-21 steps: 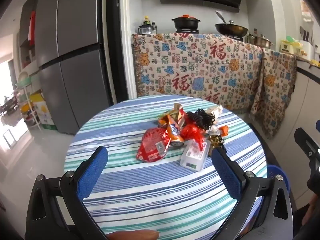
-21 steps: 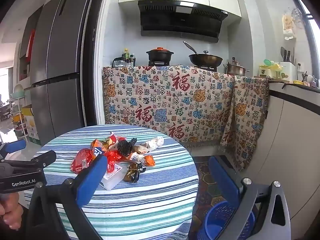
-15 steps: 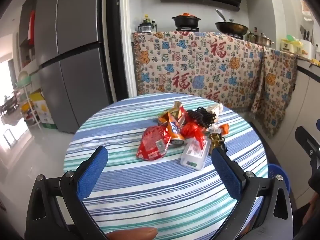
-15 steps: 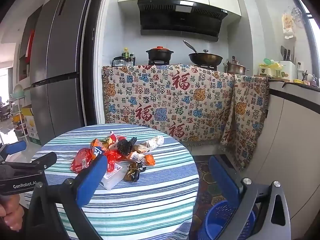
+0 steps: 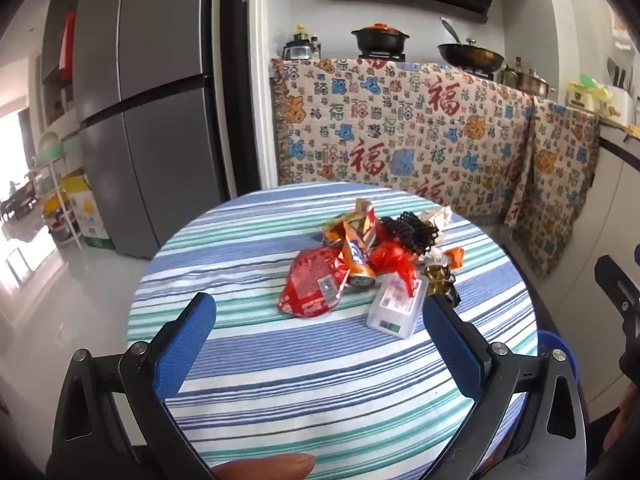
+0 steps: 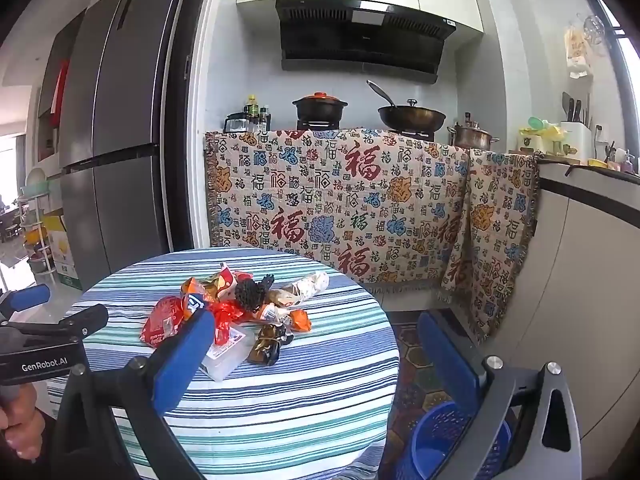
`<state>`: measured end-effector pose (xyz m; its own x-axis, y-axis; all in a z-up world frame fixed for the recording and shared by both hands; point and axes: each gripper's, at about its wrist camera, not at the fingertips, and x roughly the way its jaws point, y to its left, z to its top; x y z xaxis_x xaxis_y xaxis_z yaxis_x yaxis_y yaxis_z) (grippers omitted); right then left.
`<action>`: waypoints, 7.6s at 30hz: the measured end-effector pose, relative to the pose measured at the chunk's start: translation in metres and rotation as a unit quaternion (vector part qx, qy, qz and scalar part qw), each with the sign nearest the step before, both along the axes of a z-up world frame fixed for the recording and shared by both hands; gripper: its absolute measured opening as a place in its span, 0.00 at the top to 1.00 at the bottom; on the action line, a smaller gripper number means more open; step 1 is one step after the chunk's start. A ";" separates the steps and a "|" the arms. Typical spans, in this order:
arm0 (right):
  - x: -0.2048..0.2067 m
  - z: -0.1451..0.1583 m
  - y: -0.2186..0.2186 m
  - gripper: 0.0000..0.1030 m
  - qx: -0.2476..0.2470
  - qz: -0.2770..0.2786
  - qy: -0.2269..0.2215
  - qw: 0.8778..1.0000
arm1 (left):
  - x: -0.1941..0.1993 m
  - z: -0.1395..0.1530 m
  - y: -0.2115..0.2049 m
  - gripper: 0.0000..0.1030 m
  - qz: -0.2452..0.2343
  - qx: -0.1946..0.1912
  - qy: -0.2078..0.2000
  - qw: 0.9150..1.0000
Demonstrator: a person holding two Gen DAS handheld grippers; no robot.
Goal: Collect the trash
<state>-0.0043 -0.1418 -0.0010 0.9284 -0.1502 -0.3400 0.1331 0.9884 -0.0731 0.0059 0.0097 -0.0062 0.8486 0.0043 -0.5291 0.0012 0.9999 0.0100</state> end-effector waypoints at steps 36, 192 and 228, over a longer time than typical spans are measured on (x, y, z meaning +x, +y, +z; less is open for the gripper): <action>0.003 -0.001 -0.002 0.00 0.003 -0.003 -0.002 1.000 | 0.001 -0.002 0.000 0.00 0.002 0.000 0.002 1.000; 0.143 -0.120 -0.043 0.63 0.083 0.074 0.284 0.952 | 0.114 -0.113 0.110 0.10 -0.126 -0.077 0.185 0.972; 0.128 -0.101 -0.033 0.63 0.043 0.086 0.254 0.962 | 0.099 -0.073 0.109 0.78 -0.120 -0.162 0.130 0.971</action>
<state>0.1233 -0.1743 -0.1019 0.6469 0.0400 -0.7615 -0.0652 0.9979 -0.0030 0.1051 0.1189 -0.0795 0.6417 -0.3798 -0.6663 0.1948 0.9210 -0.3374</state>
